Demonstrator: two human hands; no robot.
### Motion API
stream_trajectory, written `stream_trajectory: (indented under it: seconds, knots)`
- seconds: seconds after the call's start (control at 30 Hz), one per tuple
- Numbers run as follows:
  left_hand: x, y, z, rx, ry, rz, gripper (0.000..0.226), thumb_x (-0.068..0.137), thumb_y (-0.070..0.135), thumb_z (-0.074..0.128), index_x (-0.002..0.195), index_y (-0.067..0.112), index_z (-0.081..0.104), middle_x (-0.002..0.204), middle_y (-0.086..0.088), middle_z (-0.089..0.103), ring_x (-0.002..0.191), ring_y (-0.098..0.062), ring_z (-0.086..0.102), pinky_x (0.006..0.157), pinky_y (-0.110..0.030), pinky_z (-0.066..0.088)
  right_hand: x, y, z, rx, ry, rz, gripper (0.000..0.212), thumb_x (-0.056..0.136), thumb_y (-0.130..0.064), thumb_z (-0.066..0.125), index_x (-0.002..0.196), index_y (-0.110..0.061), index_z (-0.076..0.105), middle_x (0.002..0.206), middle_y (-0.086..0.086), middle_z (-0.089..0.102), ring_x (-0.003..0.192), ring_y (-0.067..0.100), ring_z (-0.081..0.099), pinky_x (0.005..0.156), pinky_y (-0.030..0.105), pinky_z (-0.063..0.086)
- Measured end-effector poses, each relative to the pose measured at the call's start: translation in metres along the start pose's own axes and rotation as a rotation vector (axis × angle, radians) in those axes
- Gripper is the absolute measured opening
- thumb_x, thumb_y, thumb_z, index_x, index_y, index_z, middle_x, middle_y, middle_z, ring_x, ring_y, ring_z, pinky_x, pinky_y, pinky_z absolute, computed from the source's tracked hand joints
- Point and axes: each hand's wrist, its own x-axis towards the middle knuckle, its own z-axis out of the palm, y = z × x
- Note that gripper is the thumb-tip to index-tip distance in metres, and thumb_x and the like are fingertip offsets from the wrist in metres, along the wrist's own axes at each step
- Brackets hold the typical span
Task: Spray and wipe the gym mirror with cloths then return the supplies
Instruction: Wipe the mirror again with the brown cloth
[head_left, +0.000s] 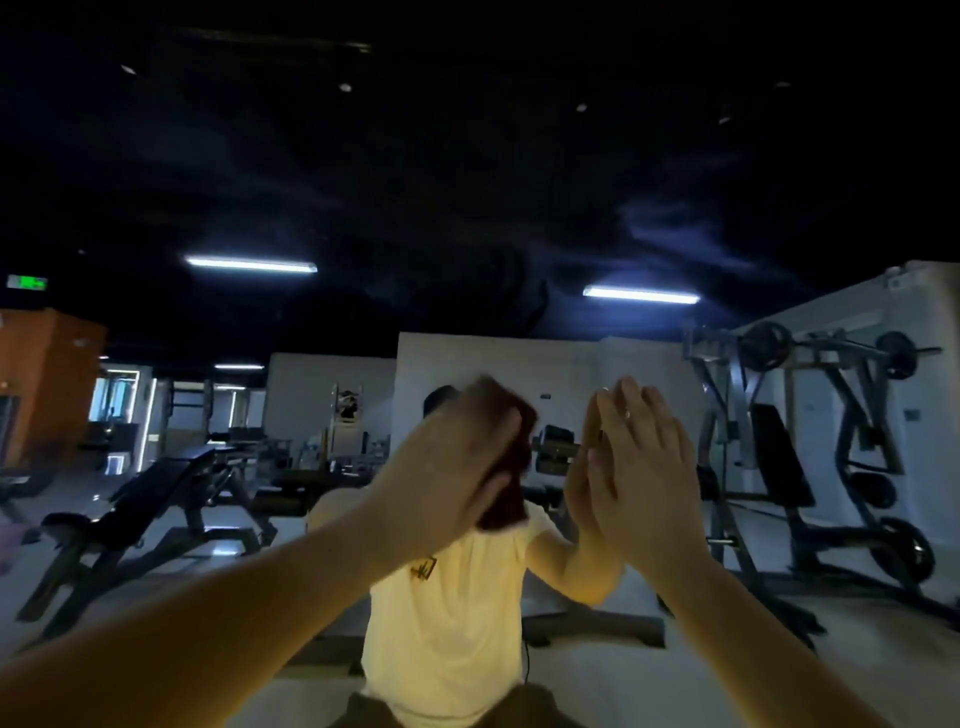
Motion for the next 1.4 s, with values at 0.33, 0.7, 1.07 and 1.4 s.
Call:
stream_trajectory:
  seconds: [0.33,0.7,1.07,1.4]
  knots:
    - [0.117,-0.076,-0.026,0.387,-0.092,0.039,0.080,0.098,0.057,0.058,0.164,0.035,0.018,0.135,-0.010,0.038,0.119,-0.026,0.043,0.105,-0.042,0.039,0.064,0.036,-0.005,-0.122,0.065,-0.002,0.068,0.105,-0.049,0.010,0.163,-0.014,0.021,0.171,0.014,0.013,0.158,0.033,0.011,0.127,0.053,0.014]
    - [0.091,-0.021,0.018,0.104,-0.122,0.264,0.092,0.082,0.049,0.078,0.158,0.040,0.027,0.132,-0.005,0.040,0.116,-0.021,0.037,0.099,-0.038,0.045,0.077,0.065,-0.010,-0.018,0.233,-0.083,0.051,0.103,-0.038,0.028,0.142,-0.013,0.051,0.145,0.015,0.053,0.134,0.036,0.051,0.113,0.050,0.034]
    - [0.230,-0.066,-0.013,0.110,0.154,-0.314,0.055,0.105,0.035,0.046,0.159,0.033,0.036,0.133,-0.011,0.042,0.114,-0.027,0.044,0.101,-0.041,0.039,0.132,0.092,0.028,-0.163,0.241,-0.065,0.066,0.109,-0.044,0.020,0.166,-0.022,-0.006,0.173,0.003,-0.011,0.160,0.023,-0.007,0.128,0.054,0.009]
    - [0.176,-0.065,-0.003,0.134,-0.009,0.187,0.057,0.098,0.035,0.041,0.155,0.040,0.040,0.127,-0.002,0.041,0.109,-0.018,0.040,0.094,-0.035,0.034,0.121,0.091,0.024,-0.103,0.247,-0.085,0.062,0.110,-0.044,0.016,0.166,-0.021,0.003,0.174,0.004,-0.004,0.160,0.021,-0.005,0.128,0.055,0.011]
